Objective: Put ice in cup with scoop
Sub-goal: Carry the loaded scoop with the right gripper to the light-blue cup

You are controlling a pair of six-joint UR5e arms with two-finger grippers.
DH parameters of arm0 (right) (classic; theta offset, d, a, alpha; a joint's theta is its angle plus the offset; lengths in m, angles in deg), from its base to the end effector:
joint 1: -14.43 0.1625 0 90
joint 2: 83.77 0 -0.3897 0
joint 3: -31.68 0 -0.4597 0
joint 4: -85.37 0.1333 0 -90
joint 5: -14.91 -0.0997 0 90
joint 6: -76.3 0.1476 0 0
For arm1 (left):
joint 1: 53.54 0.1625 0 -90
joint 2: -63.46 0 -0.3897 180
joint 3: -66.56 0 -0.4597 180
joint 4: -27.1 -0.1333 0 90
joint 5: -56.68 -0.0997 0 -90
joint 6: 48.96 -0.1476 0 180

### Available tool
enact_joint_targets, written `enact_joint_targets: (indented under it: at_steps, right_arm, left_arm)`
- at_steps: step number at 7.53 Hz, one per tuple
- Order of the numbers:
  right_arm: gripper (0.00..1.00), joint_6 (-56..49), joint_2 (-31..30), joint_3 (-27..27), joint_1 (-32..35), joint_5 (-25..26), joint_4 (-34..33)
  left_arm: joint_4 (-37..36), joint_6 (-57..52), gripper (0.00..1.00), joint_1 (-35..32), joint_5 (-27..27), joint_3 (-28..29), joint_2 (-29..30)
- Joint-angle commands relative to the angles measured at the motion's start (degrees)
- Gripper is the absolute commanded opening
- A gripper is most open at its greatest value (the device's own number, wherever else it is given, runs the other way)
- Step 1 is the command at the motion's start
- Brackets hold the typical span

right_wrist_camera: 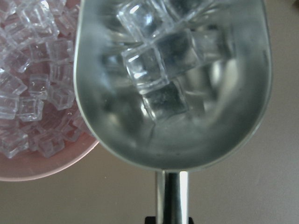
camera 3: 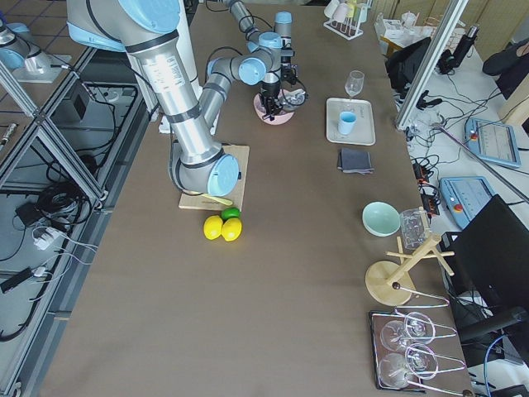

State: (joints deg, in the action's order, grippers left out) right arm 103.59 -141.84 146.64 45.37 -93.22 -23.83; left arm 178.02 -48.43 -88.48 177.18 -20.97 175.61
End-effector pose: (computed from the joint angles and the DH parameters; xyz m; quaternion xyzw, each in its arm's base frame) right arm -0.4885 -0.3947 0.1582 0.1306 -0.3270 -0.3047 0.8850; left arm 0.5580 -0.4611 0.2910 0.4585 0.4684 0.4883 0.5761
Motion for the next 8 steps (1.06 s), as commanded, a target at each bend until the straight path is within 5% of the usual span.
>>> enact_joint_targets:
  at_steps: [1, 3, 8]
  right_arm:
    - [0.00, 0.30, 0.40, -4.38, 6.31, -4.45, 0.13]
    - [0.00, -1.27, 2.50, -9.90, 11.49, -9.61, -0.05]
    - [0.00, -2.50, 13.04, -22.12, 14.24, -10.43, -4.59]
  left_arm:
    - [-0.02, -0.09, 0.98, 0.83, 0.00, -0.01, 0.08]
    - [-0.02, -0.09, 0.98, 0.83, 0.09, 0.08, 0.08]
    - [0.07, -0.09, 0.98, 1.36, 0.09, 0.17, -0.44]
